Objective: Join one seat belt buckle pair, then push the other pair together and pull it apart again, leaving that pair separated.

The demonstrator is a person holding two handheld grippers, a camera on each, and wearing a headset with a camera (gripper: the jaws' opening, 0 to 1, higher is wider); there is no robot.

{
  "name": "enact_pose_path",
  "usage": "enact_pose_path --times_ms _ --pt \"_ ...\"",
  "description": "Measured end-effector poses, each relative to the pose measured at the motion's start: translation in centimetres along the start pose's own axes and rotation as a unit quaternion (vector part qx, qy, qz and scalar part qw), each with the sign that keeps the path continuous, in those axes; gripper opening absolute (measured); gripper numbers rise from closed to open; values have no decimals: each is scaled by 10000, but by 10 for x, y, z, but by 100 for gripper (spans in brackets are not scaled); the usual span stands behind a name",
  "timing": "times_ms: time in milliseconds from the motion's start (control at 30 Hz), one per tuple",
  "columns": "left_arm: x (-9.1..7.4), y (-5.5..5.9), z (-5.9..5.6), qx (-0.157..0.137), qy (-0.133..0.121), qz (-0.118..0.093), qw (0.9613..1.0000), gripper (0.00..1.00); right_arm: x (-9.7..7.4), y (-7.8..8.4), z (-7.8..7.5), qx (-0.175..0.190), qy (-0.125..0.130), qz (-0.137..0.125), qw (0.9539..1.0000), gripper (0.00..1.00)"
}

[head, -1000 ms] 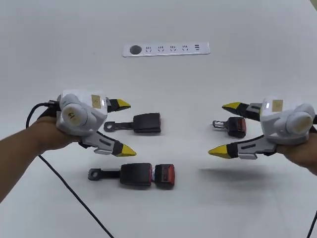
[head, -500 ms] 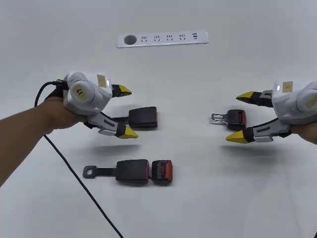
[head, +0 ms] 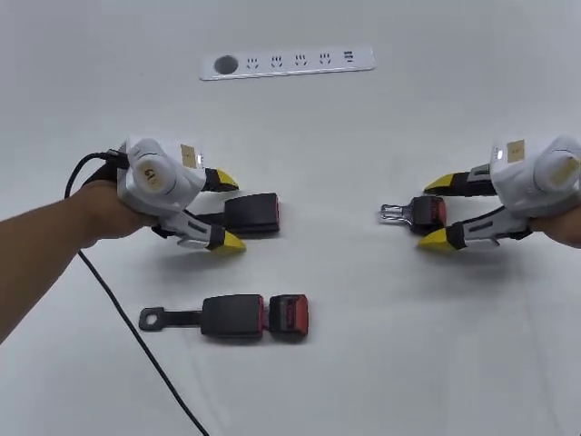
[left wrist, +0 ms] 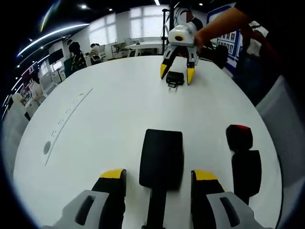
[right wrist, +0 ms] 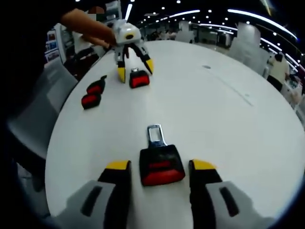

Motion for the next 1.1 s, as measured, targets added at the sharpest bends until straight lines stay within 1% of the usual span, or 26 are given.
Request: enact_pose_path --times_ms 33,67,133,200,233,333,400,433,467,533,633,700,867,1100 --pt "0 0 -1 22 47 16 10000 56 -1 0 2 16 -28 -6 10000 48" --pt "0 -1 -2 42 73 -30 10000 55 -1 -1 3 13 -79 -22 10000 45" --pt "0 -2 -1 52 74 -50 9999 55 -2 0 2 -102 -58 53 9999 40" --pt "-1 -2 -2 11 156 -21 9999 53 -3 -1 1 -70 -55 13 10000 37" --pt "-1 -4 -3 95 191 -63 9998 49 -2 -1 0 -118 -36 26 9999 37" --pt "1 -4 -3 137 229 -45 9996 39 -2 -2 0 -201 -59 -10 9998 37" --pt "4 -6 -2 210 254 -65 9994 36 -2 -3 -1 -274 -96 -13 9996 36" --pt "6 -6 -2 192 260 -42 9995 35 -2 -2 -1 -288 -109 -15 9995 36" --pt "7 -5 -2 199 284 -18 9994 35 -2 -3 -2 -293 -128 -29 9995 36" --pt "9 -4 -2 257 304 -42 9992 35 -2 -3 -2 -339 -169 -83 9992 36" --pt "11 -5 -2 280 299 -51 9991 35 -2 -2 -4 -333 -236 -250 9989 36" --pt "12 -6 -2 338 291 -69 9990 35 -2 -2 -4 -348 -263 -298 9986 36" --pt "14 -8 -1 315 328 -97 9989 34 -1 -2 -4 -367 -360 -435 9977 36" --pt "15 -11 0 281 337 -105 9990 35 1 -3 -3 -372 -345 -576 9970 36"
Point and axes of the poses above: the centre of the closed fingertips' face, and the gripper's own axes: x roughly forward along the fingers, z roughly to its left, y roughly out of its underside, the point moved 1 cm from there along -x, roughly backward along the fingers, and after that the axes turned 9 degrees about -y, right-handed, at the moved point
